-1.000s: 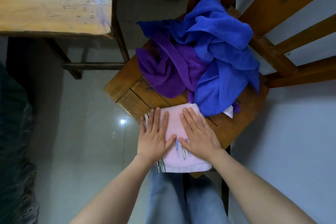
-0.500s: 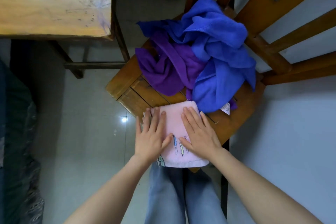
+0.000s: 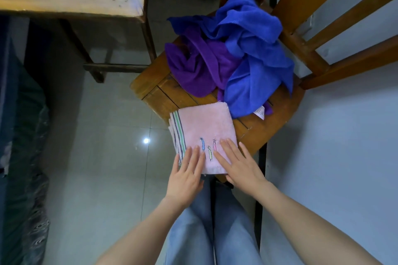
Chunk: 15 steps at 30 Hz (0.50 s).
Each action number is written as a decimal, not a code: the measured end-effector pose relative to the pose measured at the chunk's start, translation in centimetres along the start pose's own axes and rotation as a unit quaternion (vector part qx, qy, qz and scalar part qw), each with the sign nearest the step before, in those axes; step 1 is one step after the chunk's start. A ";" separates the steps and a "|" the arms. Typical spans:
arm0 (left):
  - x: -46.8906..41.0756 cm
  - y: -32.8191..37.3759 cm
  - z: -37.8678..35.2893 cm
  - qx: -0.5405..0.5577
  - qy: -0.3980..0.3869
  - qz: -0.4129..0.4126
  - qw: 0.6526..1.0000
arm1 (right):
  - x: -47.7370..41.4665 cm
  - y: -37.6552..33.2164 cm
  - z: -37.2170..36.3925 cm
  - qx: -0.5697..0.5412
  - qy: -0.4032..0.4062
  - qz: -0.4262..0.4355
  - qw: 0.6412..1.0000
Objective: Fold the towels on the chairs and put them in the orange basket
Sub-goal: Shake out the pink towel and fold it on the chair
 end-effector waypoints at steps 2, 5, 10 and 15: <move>-0.3 0.0 -0.4 -0.009 0.001 0.007 1.000 | -0.4 0.0 -0.2 0.001 0.018 -0.001 1.000; -0.4 0.0 -0.9 -0.015 0.016 0.013 1.000 | -0.7 -0.1 -0.4 -0.009 0.070 0.005 0.997; -0.4 0.2 -2.1 -0.015 0.046 0.016 0.999 | -0.3 -0.5 -1.0 -0.011 0.116 0.007 0.993; -0.7 -0.4 -2.7 -0.033 0.092 -0.006 0.995 | 0.4 -0.4 -1.5 -0.031 0.072 0.023 0.997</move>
Point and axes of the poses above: each hand's wrist, its own x-axis away from the middle knuckle, its own z-axis out of the back of the hand, y = z × x, the point moved 4 cm from there along -x, towards the middle knuckle, and after that the axes turned 11 degrees about y, right-handed, at the moved point
